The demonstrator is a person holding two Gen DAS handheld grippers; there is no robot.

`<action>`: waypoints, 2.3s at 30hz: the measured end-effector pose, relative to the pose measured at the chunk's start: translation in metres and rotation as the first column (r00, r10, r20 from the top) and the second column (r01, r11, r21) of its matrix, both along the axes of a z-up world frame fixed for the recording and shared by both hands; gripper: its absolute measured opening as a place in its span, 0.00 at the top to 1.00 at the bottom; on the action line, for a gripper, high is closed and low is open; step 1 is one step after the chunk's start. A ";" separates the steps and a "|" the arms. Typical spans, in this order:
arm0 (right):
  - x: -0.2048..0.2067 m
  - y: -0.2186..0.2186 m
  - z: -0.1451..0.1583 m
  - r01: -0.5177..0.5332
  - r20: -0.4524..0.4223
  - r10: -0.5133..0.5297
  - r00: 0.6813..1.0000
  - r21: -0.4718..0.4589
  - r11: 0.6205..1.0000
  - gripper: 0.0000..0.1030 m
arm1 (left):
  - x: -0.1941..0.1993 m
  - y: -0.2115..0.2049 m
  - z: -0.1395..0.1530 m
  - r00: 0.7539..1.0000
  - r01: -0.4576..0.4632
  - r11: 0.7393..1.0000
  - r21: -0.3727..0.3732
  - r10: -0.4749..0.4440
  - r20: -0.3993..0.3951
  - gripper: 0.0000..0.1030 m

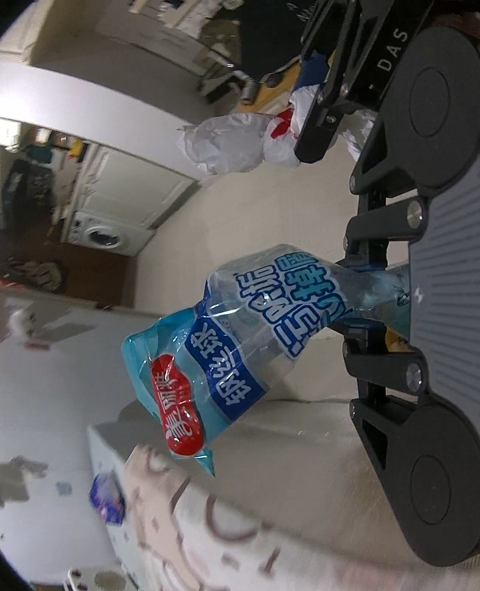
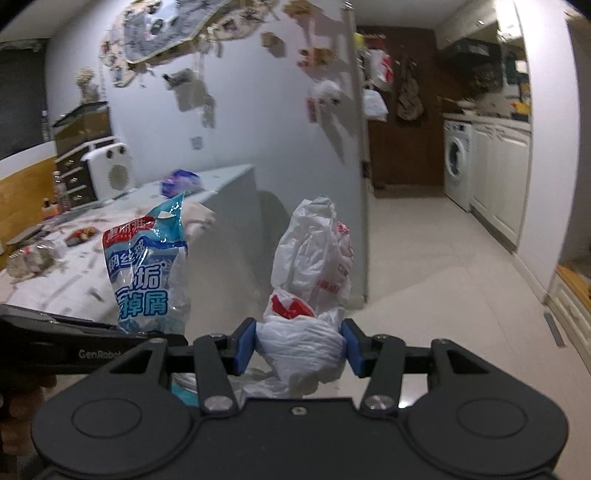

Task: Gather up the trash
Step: 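Carry the detergent bag and white plastic bag with both tools over the bin, then open the left tool to drop the detergent bag into the bin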

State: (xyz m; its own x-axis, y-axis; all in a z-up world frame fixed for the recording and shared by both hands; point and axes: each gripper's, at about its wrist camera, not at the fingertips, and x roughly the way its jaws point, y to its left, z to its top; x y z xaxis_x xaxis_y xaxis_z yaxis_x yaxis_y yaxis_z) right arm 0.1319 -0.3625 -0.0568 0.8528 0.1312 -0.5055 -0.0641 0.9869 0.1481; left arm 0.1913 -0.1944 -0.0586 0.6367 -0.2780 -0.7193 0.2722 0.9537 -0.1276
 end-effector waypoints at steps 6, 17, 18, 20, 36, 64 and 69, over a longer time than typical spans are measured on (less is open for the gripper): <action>0.008 -0.036 -0.041 0.054 -0.073 -0.052 0.996 0.026 0.998 0.51 | 0.024 -0.038 -0.050 0.995 0.037 0.999 0.034 -0.033 -0.093 0.77; 0.053 -0.067 -0.154 0.125 -0.268 -0.102 0.958 0.071 0.990 0.51 | 0.101 -0.055 -0.168 0.956 0.086 0.992 0.096 -0.055 -0.288 0.77; 0.057 -0.069 -0.164 0.131 -0.285 -0.106 0.953 0.073 0.989 0.51 | 0.109 -0.054 -0.180 0.952 0.089 0.990 0.109 -0.053 -0.301 0.77; 0.068 -0.069 -0.184 0.142 -0.320 -0.109 0.941 0.080 0.987 0.51 | 0.123 -0.054 -0.199 0.944 0.092 0.988 0.124 -0.047 -0.327 0.77; 0.146 -0.032 -0.311 0.116 -0.535 -0.035 0.844 0.119 0.986 0.51 | 0.197 -0.034 -0.370 0.778 0.256 0.965 0.051 -0.175 -0.603 0.76; 0.176 -0.020 -0.359 0.142 -0.619 -0.033 0.785 0.129 0.981 0.51 | 0.212 -0.009 -0.419 0.755 0.201 0.975 0.090 -0.096 -0.648 0.95; 0.182 -0.015 -0.364 0.125 -0.622 -0.012 0.783 0.137 0.983 0.51 | 0.219 0.000 -0.417 0.819 0.095 0.981 0.170 0.020 -0.574 0.95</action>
State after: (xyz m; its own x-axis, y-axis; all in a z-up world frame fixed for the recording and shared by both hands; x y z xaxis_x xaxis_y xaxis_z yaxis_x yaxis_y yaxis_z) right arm 0.3139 -0.3772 -0.4207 0.3765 0.2119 -0.9019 0.1630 0.9432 0.2896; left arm 0.4101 -0.1943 -0.4756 0.0876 -0.1205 -0.9888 0.2417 0.9656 -0.0963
